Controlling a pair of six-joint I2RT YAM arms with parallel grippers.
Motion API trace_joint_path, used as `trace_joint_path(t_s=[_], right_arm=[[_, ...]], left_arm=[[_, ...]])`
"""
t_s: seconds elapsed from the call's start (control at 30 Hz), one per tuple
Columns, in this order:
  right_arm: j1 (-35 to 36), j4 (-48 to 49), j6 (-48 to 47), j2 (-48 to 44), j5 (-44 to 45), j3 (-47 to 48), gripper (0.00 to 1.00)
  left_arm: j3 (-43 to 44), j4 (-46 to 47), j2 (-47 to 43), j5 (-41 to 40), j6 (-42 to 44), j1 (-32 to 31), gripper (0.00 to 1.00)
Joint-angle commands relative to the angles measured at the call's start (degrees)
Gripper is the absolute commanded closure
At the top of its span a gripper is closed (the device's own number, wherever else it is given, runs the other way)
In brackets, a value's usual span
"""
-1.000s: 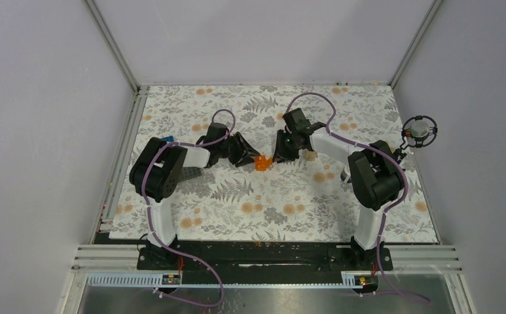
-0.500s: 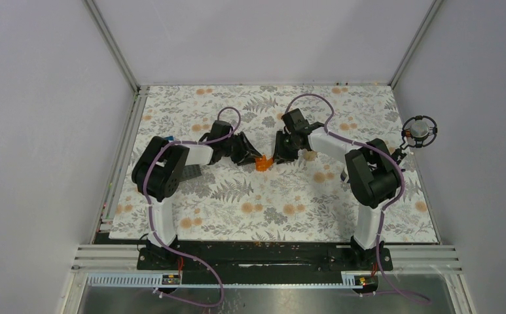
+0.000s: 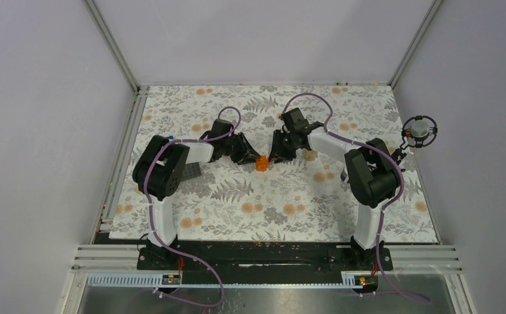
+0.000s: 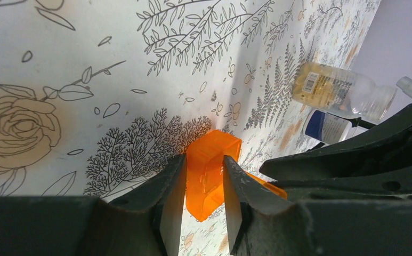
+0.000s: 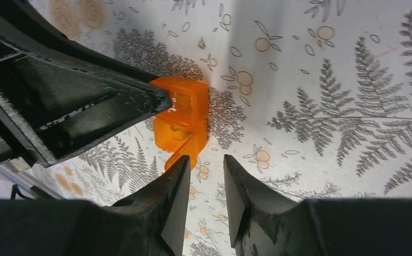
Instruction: Sort the pills into containers
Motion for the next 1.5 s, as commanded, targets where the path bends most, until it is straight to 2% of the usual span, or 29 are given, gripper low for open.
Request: trace_joint_path(t_s=[0.0, 0.27, 0.73, 1.07, 1.17, 1.27, 1.47], right_arm=[[0.7, 3.9, -1.1, 1.0, -5.3, 1.5, 0.62], [1.4, 3.1, -2.6, 3.2, -6.5, 2.6, 0.56], [2.9, -2.0, -4.1, 6.9, -0.1, 5.2, 0.58], [3.1, -2.9, -3.9, 7.3, 0.7, 4.6, 0.6], [3.1, -2.9, -3.9, 7.4, 0.8, 4.8, 0.6], [3.1, -2.8, -3.8, 7.5, 0.9, 5.0, 0.6], [3.0, -3.0, -3.5, 8.0, 1.0, 5.0, 0.6]], left_arm=[[0.8, -4.0, 2.2, -3.6, 1.6, -0.2, 0.71], [0.8, -4.2, 2.1, -3.6, 1.5, -0.2, 0.72], [-0.6, -1.1, 1.5, -1.8, 1.1, 0.1, 0.72], [-3.8, 8.5, -2.2, 2.3, 1.3, 0.5, 0.55], [-5.4, 9.8, -3.4, 2.7, 2.5, 0.7, 0.56], [-7.7, 10.8, -4.4, 3.5, 3.7, 0.9, 0.61], [-11.4, 16.6, -6.3, 5.7, 2.4, 2.3, 0.66]])
